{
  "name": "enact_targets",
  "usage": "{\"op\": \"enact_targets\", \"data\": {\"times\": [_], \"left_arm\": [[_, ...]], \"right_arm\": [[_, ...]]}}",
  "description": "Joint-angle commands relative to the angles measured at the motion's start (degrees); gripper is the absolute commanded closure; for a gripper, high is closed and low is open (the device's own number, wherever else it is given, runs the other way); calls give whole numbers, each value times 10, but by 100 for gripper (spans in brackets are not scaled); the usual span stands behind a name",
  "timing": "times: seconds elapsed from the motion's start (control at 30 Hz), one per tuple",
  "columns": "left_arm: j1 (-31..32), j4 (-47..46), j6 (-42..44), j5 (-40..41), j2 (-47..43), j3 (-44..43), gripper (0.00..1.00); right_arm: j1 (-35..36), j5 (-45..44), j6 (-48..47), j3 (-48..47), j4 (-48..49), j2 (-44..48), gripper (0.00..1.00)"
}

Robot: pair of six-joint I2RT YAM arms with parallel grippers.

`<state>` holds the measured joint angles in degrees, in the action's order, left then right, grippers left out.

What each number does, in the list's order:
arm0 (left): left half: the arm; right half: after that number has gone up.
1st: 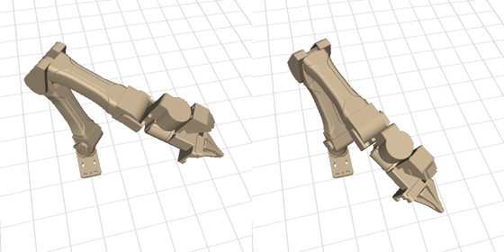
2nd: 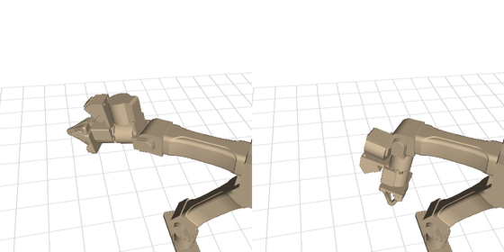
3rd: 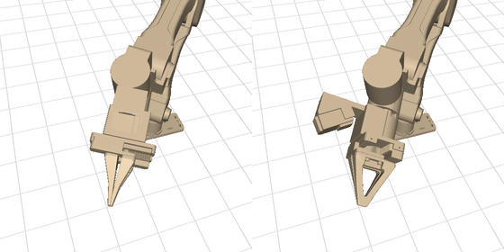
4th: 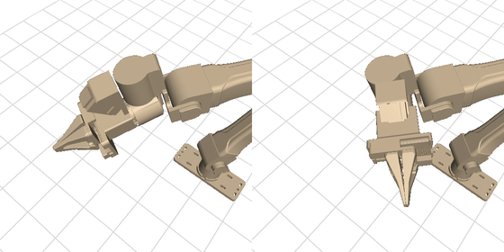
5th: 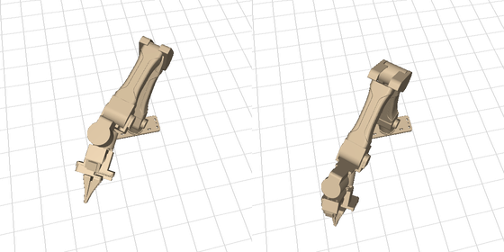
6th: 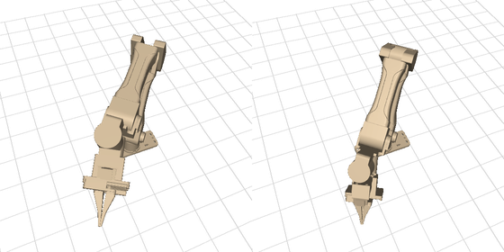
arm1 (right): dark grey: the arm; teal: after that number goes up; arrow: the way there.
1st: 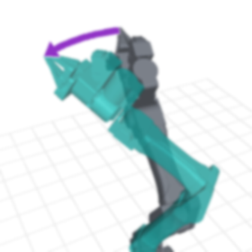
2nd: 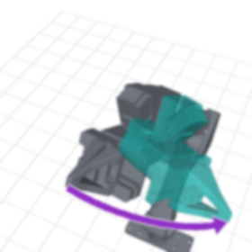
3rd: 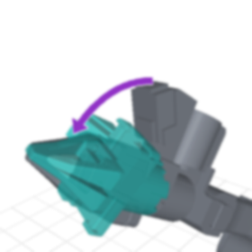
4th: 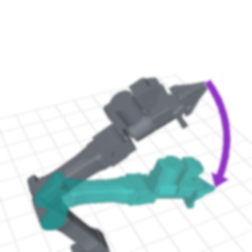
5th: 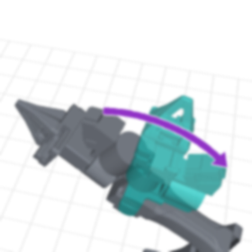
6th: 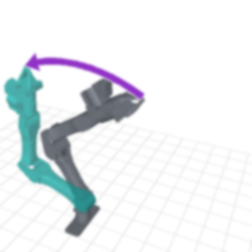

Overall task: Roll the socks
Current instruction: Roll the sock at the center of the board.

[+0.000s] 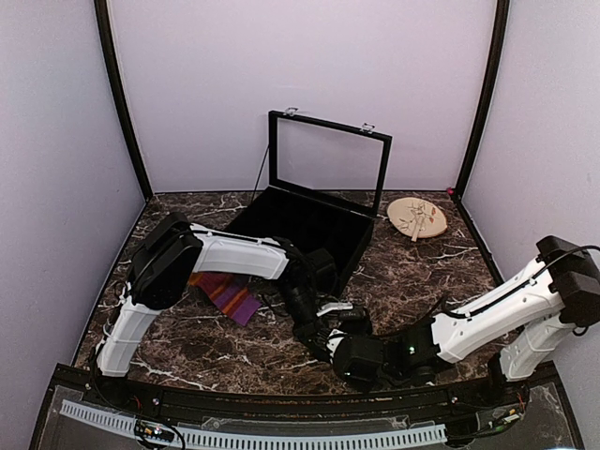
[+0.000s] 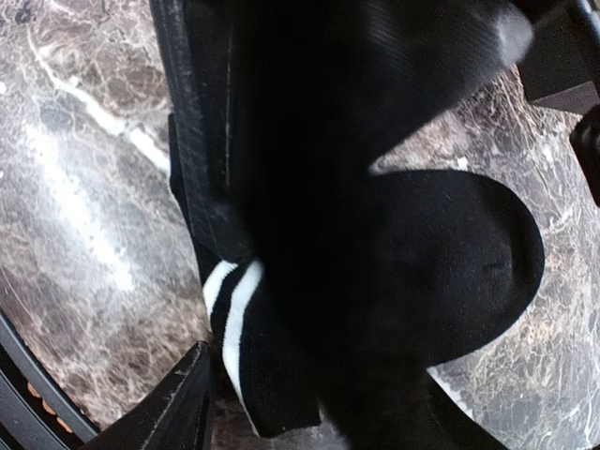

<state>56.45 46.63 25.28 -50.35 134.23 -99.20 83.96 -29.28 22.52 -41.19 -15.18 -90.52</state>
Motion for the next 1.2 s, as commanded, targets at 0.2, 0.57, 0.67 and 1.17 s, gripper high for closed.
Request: {"op": "enact_targets", "data": {"times": [0.2, 0.57, 0.67, 1.17], "left_arm": [[-5, 26, 8, -13, 11, -13, 100], [-8, 29, 8, -14, 13, -16, 100], [-9, 29, 4, -10, 14, -17, 100], [-21, 38, -36, 26, 12, -17, 69]], "right_arm": [[-35, 51, 5, -6, 15, -36, 50], [-56, 105, 28, -8, 8, -61, 73], [-59, 109, 35, -6, 7, -62, 80], [-61, 120, 45, 3, 12, -47, 99]]}}
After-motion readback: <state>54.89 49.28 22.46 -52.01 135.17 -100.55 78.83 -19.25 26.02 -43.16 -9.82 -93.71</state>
